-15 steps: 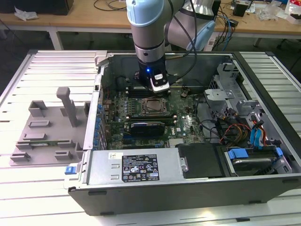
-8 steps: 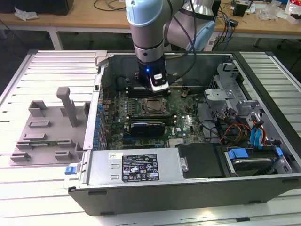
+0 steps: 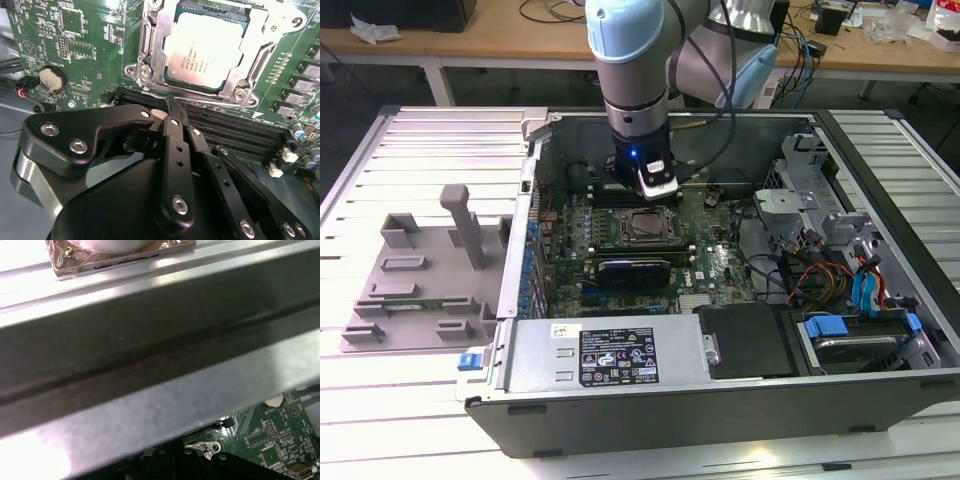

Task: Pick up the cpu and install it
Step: 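Install the first cpu locking lever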

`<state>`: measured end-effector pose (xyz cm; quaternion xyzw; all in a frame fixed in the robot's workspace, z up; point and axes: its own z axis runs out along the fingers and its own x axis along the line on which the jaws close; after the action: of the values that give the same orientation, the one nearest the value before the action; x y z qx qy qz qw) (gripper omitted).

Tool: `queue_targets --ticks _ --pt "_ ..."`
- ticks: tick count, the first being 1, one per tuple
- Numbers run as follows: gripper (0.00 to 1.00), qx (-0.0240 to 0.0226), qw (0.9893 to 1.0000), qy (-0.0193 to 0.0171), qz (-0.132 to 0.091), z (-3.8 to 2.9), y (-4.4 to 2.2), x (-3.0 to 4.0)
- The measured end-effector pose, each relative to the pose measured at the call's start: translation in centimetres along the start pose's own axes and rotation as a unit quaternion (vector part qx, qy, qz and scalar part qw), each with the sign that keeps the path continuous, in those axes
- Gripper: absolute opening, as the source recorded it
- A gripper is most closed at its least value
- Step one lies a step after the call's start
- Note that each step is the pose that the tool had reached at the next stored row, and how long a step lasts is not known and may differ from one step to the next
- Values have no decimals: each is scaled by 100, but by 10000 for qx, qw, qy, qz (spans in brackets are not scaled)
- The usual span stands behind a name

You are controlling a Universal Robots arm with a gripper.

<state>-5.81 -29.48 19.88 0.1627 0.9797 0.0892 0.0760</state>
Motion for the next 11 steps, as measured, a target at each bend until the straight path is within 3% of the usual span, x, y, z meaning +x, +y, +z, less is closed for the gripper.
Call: queue_targets --ticks 6,11 --pt "11 27 10000 -11 -6 3 -1 0" --pt "11 26 10000 -11 -6 -74 15 -9"
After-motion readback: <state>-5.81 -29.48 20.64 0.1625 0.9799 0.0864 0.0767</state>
